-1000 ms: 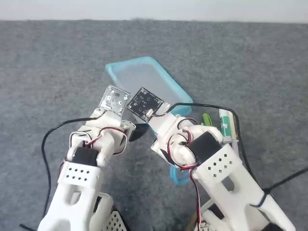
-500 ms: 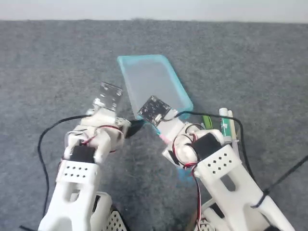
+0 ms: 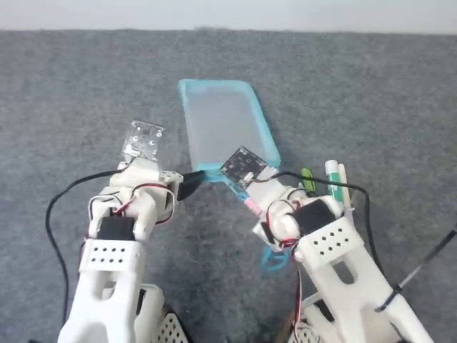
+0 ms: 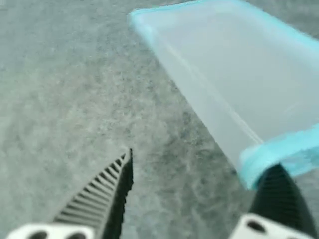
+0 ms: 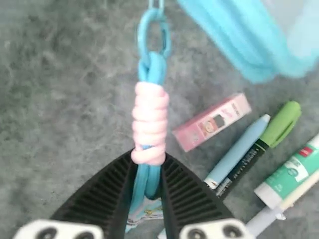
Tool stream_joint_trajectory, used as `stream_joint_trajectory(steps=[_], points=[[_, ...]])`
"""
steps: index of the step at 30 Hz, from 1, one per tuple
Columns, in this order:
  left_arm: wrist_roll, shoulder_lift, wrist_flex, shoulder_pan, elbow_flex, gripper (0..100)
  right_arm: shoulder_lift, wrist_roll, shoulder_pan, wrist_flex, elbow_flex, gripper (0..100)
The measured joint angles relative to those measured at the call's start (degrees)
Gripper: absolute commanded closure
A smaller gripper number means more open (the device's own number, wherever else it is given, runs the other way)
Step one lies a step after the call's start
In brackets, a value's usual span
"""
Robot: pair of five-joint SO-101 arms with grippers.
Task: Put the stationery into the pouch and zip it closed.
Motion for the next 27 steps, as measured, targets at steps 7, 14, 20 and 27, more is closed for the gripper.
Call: stream_joint_trajectory(steps=[7, 14, 20, 27], points=[[0.00, 0.09, -0.35, -0.79, 0.00, 63, -10.90, 1.67, 5.10, -0.26, 8.00, 99.3], [0.00, 0.09, -0.35, -0.18, 0.00, 63, -15.65, 2.73, 7.38, 0.26, 9.41, 99.3], [0.18, 0.09, -0.35, 2.46, -0.09, 63, -11.43, 0.53, 7.47, 9.32, -1.41, 99.2], [0.18, 0.09, -0.35, 4.84, -0.09, 63, 1.05, -1.23, 3.34, 12.92, -12.31, 99.2]])
